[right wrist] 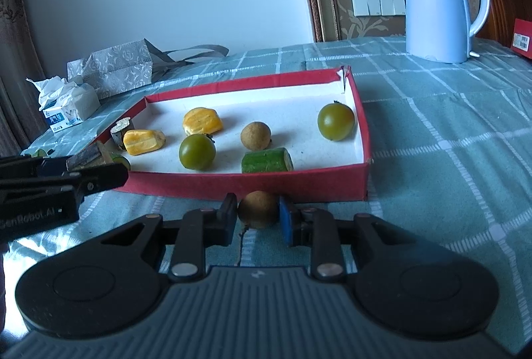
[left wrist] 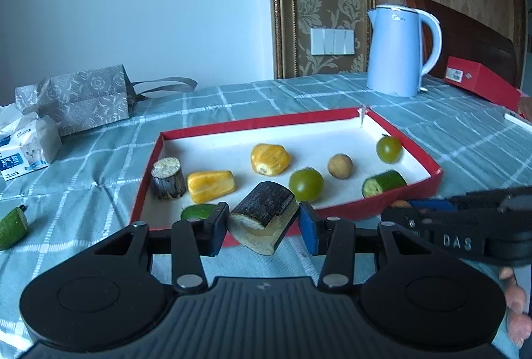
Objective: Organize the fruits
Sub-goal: 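Lower the eggplant chunk into the red box and open the left gripper while the right holds the brown fruit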
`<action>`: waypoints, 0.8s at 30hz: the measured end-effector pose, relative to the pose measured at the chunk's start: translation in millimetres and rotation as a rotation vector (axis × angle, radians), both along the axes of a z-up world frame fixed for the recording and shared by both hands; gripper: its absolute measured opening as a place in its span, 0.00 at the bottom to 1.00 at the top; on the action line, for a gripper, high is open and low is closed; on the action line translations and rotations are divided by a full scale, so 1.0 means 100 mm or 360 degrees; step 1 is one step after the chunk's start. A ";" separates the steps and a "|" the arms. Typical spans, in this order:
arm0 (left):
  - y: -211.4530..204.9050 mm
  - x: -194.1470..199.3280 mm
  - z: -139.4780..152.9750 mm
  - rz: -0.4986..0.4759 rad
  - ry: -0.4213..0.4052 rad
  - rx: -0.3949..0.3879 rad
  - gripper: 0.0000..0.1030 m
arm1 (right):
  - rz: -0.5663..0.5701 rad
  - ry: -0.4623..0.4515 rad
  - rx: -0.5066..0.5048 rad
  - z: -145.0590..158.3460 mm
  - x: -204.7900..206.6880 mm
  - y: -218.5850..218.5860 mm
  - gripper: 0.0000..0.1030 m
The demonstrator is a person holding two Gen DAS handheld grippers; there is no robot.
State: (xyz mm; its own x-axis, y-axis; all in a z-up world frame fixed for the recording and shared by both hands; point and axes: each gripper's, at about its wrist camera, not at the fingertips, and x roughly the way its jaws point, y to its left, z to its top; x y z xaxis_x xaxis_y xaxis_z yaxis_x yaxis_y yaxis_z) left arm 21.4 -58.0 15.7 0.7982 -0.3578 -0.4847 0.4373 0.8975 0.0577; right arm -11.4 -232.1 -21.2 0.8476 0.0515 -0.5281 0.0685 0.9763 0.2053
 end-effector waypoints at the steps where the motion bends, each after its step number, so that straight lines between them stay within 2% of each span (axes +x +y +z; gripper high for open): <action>1: 0.00 0.02 0.01 0.0006 0.0004 -0.0003 0.43 | 0.0001 -0.0001 -0.0001 0.00 0.00 0.00 0.25; 13: -0.05 0.43 0.16 0.0094 0.0020 -0.0044 0.43 | 0.0040 -0.0007 0.0008 0.01 -0.01 0.02 0.25; 20: -0.11 0.71 0.07 0.0168 0.0059 -0.0049 0.43 | 0.0058 -0.0001 0.0013 0.01 0.00 0.03 0.25; 24: -0.16 0.83 -0.02 0.0208 0.0083 -0.0005 0.43 | 0.0068 0.0007 0.0011 0.01 0.01 0.03 0.25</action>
State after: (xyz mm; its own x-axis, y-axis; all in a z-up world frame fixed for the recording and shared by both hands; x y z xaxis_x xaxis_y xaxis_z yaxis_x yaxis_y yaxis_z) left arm 104.3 -74.2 13.4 0.8119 -0.2536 -0.5258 0.3187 0.9472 0.0353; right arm -10.6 -228.8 -20.5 0.8422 0.0915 -0.5314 0.0276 0.9769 0.2119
